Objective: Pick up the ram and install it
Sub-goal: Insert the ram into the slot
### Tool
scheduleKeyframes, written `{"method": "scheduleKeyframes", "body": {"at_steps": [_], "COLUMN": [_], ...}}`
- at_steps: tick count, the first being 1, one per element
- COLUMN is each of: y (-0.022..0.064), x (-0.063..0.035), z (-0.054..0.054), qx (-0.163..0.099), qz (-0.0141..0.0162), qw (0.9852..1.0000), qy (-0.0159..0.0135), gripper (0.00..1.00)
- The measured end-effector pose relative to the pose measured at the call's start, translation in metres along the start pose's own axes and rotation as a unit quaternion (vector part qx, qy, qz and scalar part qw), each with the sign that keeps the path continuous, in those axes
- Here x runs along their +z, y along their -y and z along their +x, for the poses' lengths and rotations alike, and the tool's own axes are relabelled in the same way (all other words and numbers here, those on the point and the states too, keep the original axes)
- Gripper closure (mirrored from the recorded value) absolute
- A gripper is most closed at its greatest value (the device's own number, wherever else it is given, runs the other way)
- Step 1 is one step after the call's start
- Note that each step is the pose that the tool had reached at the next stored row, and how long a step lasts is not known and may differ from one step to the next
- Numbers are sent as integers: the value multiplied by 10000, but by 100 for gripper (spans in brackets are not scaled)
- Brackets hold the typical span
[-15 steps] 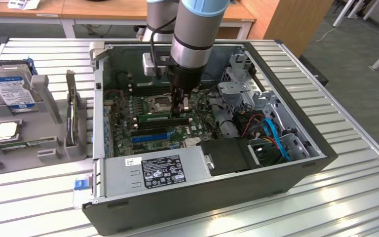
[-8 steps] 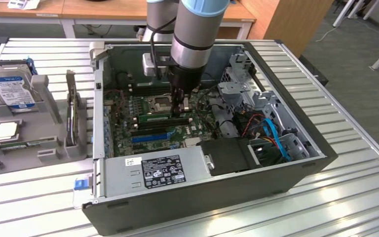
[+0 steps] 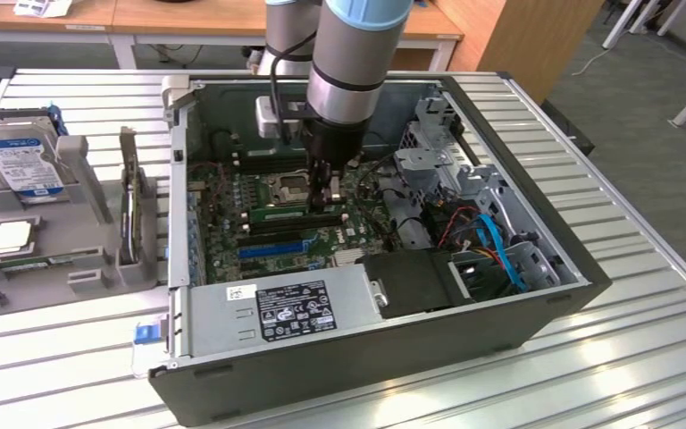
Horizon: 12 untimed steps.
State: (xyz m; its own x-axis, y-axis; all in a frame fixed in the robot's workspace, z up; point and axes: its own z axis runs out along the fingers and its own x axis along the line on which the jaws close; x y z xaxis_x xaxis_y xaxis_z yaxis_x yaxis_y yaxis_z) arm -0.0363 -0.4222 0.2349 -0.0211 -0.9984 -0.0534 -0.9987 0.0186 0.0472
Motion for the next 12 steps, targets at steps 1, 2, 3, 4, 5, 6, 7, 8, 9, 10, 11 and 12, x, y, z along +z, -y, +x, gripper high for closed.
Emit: {"method": "scheduleKeyframes", "body": {"at_steps": [1,2,3,4,5,6,7,8,9,10,11,12], "y": [-1,-1,-1,-2,-2,-2,-2,-2,-1,-1,-1,-1], "x": [0,0,0,2,5,7,9,12,13,13,13,13], "z": [0,0,0,1,1,1,1,1,1,1,1,1], "qx": [-1,-1,-1,-1,0,0,0,0,0,0,0,0], "qz": [0,0,0,0,0,0,0,0,0,0,0,0], "qw": [10000,10000,10000,10000,10000,10000,10000,10000,10000,10000,10000,10000], "qy": [0,0,0,0,0,0,0,0,0,-1,-1,0], "gripper": [88,88,88,88,88,88,88,88,88,88,88,88]}}
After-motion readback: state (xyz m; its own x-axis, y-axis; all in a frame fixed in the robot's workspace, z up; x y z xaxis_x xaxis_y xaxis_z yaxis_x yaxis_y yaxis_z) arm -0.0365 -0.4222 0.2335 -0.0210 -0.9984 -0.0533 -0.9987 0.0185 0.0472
